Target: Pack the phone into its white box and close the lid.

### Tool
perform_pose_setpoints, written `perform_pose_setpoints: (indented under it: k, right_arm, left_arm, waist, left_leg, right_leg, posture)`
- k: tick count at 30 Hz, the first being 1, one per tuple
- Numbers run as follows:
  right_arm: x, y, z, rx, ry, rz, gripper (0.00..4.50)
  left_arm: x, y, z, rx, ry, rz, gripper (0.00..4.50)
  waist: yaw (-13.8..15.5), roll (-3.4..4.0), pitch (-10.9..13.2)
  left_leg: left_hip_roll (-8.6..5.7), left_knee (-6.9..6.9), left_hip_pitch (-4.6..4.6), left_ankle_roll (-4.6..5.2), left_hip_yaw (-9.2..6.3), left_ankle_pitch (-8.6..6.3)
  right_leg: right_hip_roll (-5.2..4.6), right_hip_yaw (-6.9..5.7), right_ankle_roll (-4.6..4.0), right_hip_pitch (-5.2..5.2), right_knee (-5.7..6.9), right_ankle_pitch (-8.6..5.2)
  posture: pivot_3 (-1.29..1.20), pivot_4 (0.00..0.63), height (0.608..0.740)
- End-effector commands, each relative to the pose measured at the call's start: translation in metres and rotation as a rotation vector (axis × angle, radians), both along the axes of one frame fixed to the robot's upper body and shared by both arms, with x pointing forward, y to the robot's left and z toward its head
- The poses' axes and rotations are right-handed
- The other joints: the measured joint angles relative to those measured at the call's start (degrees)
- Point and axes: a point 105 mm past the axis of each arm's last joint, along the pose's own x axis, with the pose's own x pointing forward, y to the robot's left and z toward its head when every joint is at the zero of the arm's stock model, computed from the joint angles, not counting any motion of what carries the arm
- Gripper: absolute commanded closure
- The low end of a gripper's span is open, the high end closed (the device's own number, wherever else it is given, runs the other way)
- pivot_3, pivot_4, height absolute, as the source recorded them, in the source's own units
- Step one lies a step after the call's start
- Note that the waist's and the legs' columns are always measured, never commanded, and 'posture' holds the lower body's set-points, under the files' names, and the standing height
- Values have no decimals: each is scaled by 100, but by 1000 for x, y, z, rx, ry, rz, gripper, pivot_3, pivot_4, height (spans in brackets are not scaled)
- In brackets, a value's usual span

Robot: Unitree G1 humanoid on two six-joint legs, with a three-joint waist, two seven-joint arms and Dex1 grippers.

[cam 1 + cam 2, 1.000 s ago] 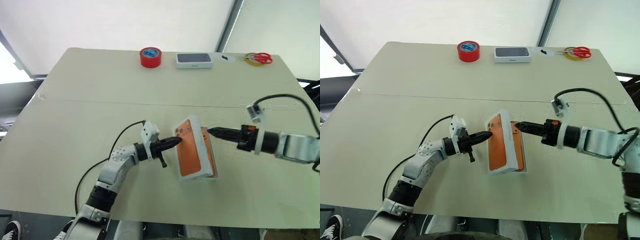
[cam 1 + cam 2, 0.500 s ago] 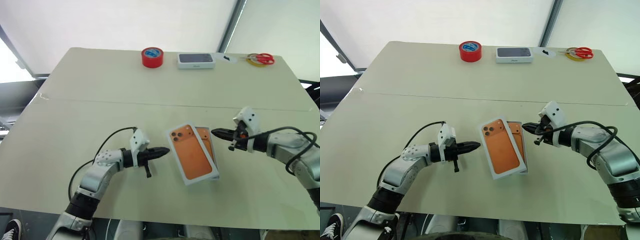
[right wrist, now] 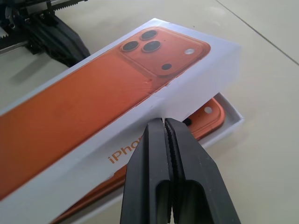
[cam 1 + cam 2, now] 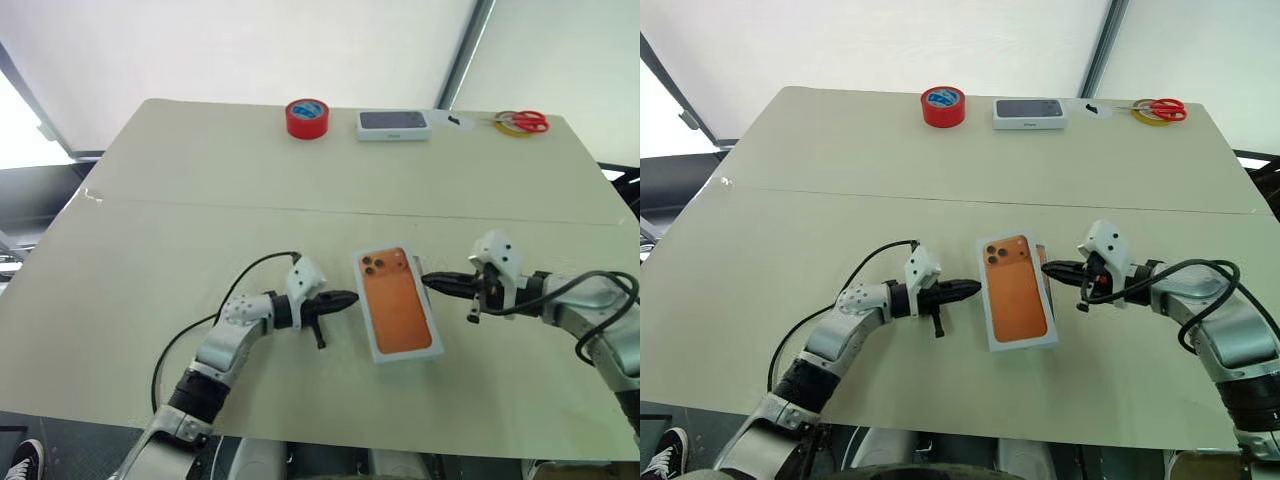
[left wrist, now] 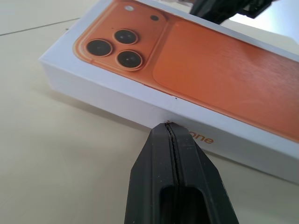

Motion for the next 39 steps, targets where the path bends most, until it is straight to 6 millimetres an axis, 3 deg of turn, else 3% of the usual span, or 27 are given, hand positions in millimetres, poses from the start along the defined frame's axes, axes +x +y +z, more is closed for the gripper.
perform_pose_setpoints:
  k: [1, 10, 29, 32, 36, 39]
  right_arm:
    - [-3, 8, 4, -15, -50, 46, 4428]
    - [10, 3, -6, -66, -72, -9, 4428]
    - [12, -18, -18, -166, -34, -86, 4428]
    - [4, -11, -18, -148, -2, -38, 4428]
    - [3, -18, -30, -232, -7, -36, 4428]
    - [13, -22, -13, -176, -51, -75, 4428]
  left_arm:
    - [1, -14, 12, -39, -43, -23, 4500]
    - [6, -22, 18, -53, -62, -22, 4500]
    - [0, -29, 11, -28, -85, -46, 4500]
    - [2, -24, 10, -21, -78, -31, 4500]
    - [4, -16, 10, -24, -68, -12, 4500]
    - [9, -7, 19, -54, -78, 20, 4500]
  waist:
    - [-7, 0, 0]
    - [-10, 0, 0]
    - [-3, 0, 0]
    - [-8, 0, 0]
    - [-12, 0, 0]
    - [-19, 0, 0]
  left_leg:
    - [0, 0, 0, 0, 0, 0]
    - [0, 0, 0, -1, 1, 0]
    - [-1, 0, 0, -1, 2, 1]
    - [-1, 0, 0, -1, 2, 1]
    - [0, 0, 0, -1, 2, 1]
    - [0, 0, 0, -1, 2, 1]
  right_leg:
    - [0, 0, 0, 0, 0, 0]
    - [1, 0, 0, -1, 1, 0]
    - [1, 0, 0, -2, 1, 0]
    - [1, 0, 0, -2, 1, 0]
    - [2, 0, 0, -2, 1, 0]
    - [2, 0, 0, -3, 1, 0]
  posture:
    - [0, 150, 740]
    - [0, 150, 740]
    - [0, 150, 740]
    - [0, 150, 740]
    - [0, 150, 740]
    - [0, 150, 740]
